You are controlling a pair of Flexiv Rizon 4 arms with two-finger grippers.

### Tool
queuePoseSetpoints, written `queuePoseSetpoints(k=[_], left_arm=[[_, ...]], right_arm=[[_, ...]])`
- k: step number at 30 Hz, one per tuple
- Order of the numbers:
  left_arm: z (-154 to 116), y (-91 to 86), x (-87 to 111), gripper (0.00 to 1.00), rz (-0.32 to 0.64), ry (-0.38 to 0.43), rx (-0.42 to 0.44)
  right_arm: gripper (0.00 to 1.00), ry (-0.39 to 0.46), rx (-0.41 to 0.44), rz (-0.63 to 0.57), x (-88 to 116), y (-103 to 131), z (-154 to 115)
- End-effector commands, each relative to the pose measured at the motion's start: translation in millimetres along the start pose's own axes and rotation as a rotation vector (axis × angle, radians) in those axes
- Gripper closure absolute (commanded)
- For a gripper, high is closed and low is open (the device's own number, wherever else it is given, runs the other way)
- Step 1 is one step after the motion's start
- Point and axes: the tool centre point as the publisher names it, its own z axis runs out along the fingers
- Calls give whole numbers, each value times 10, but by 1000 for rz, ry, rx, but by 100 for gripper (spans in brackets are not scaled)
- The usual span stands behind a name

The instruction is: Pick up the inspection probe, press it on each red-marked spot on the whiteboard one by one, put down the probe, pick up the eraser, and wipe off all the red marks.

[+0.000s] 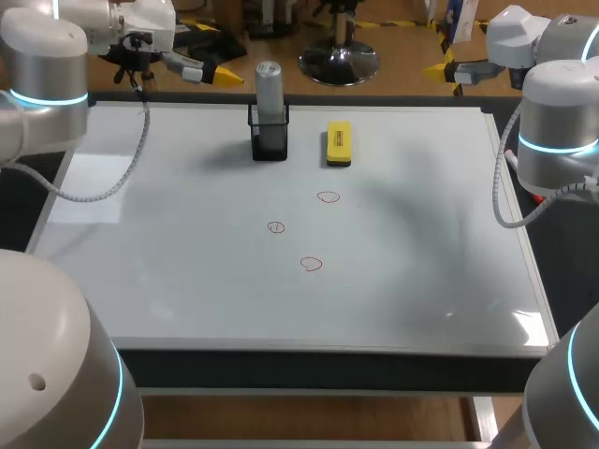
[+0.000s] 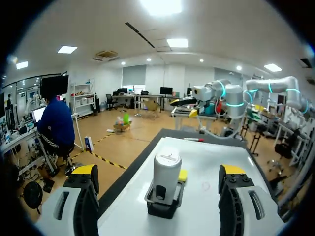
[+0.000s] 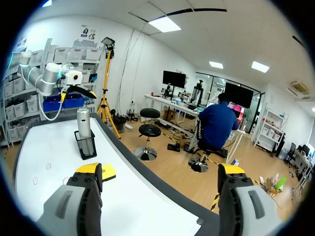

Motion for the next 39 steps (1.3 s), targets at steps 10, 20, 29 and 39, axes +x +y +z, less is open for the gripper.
queuePoseSetpoints(k=[10, 20, 29, 39], left_arm=[[291, 68, -13, 0, 5, 279, 56], [515, 193, 168, 0, -25, 316, 77], [608, 261, 291, 0, -23, 288, 103], [821, 335, 373, 0, -19, 275, 127]], right_arm=[[0, 1, 0, 0, -4, -3, 2], [0, 1, 0, 0, -4, -3, 2], [0, 1, 0, 0, -4, -3, 2], [0, 1, 0, 0, -4, -3, 2]])
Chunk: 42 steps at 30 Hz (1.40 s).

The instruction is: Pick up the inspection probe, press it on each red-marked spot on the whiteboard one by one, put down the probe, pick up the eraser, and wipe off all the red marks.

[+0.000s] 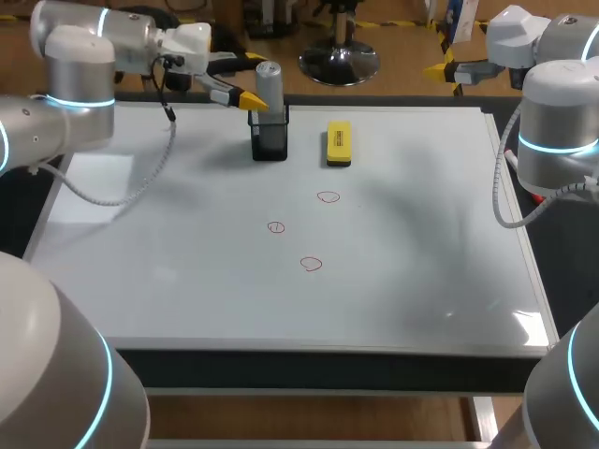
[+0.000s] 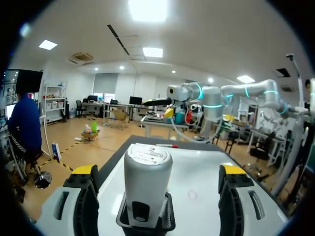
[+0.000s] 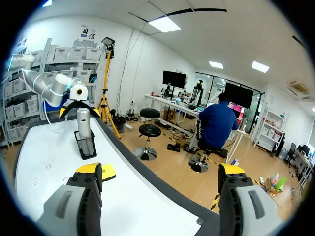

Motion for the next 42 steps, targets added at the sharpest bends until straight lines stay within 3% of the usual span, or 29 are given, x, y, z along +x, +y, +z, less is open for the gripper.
queuePoseSetpoints(k=[1, 13, 37, 39, 42], left_arm=[[122, 63, 25, 0, 3, -16, 19], [252, 164, 0, 0, -5, -10, 30], [334, 132, -36, 0, -3, -49, 29], [333, 134, -34, 3, -4, -51, 29], [337, 140, -33, 18, -2, -37, 19]], right_arm=[[0, 1, 0, 0, -4, -3, 2], [0, 1, 0, 0, -4, -3, 2], [0, 1, 0, 0, -4, -3, 2], [0, 1, 0, 0, -4, -3, 2], [0, 1, 0, 0, -4, -3, 2]])
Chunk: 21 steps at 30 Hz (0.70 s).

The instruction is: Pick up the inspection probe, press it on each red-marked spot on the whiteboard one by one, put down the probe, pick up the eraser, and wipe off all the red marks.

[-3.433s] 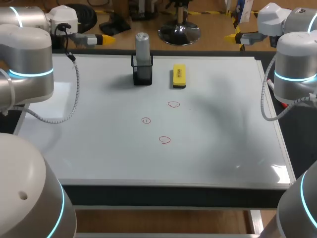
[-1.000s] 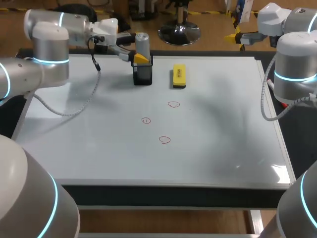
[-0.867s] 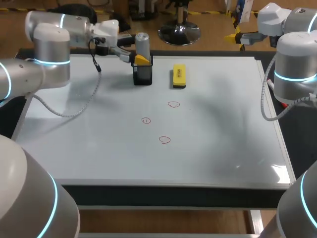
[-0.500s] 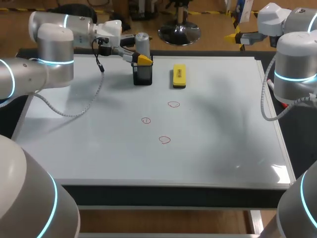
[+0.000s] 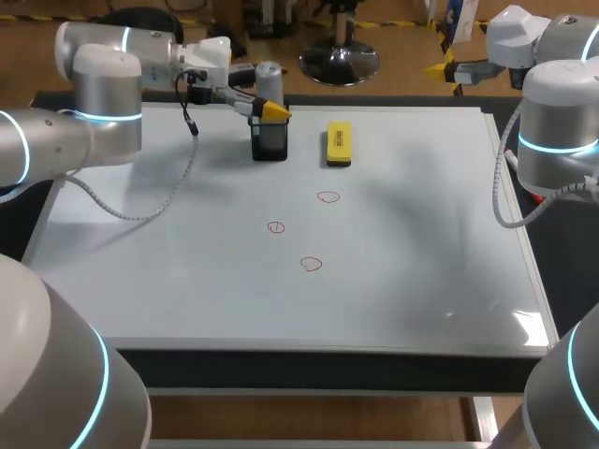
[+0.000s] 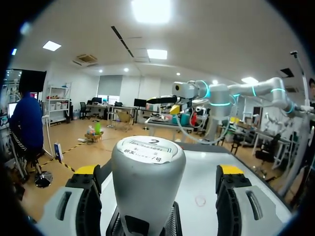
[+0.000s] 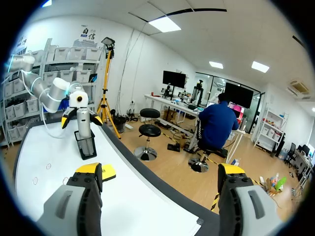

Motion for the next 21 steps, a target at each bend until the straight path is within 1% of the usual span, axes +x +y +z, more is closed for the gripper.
queuePoseSetpoints(k=[1, 2, 3, 4, 12, 21], left_arm=[[-1, 3, 17, 38, 1, 3, -6], [-3, 7, 14, 46, 1, 3, -6], [-4, 9, 13, 84, 0, 2, -6], [-5, 10, 14, 100, 0, 1, -5], [-12, -29, 84, 100, 19, 16, -5], [-41, -71, 66, 100, 33, 3, 1]], right_arm=[[0, 1, 0, 0, -4, -3, 2], [0, 1, 0, 0, -4, -3, 2], [0, 1, 0, 0, -4, -3, 2], [0, 1, 0, 0, -4, -3, 2], [0, 1, 0, 0, -4, -3, 2], [0, 1, 0, 0, -4, -3, 2]])
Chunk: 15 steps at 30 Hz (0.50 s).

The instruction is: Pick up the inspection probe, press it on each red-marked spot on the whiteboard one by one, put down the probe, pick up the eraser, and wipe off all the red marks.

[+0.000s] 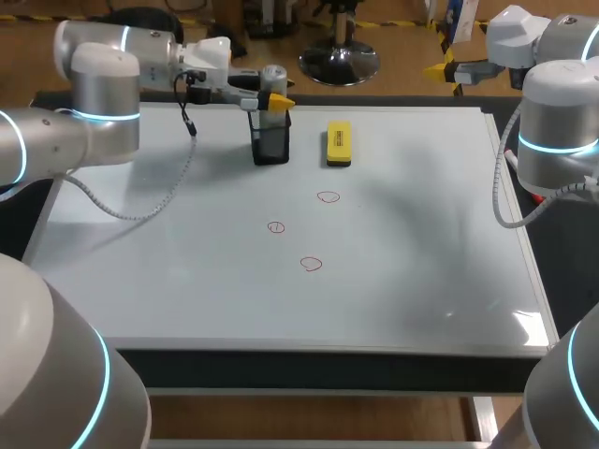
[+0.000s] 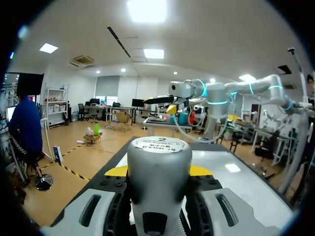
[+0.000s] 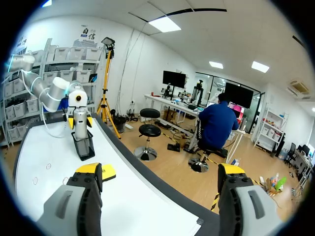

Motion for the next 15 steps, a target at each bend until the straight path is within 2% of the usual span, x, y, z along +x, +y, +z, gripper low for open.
queuePoseSetpoints(k=[1, 15], left_arm=[[-26, -47, 24, 100, 10, -10, 2], [-124, -316, -18, 100, 63, -27, 22]], right_arm=[[0, 1, 0, 0, -4, -3, 2], [0, 1, 0, 0, -4, -3, 2]])
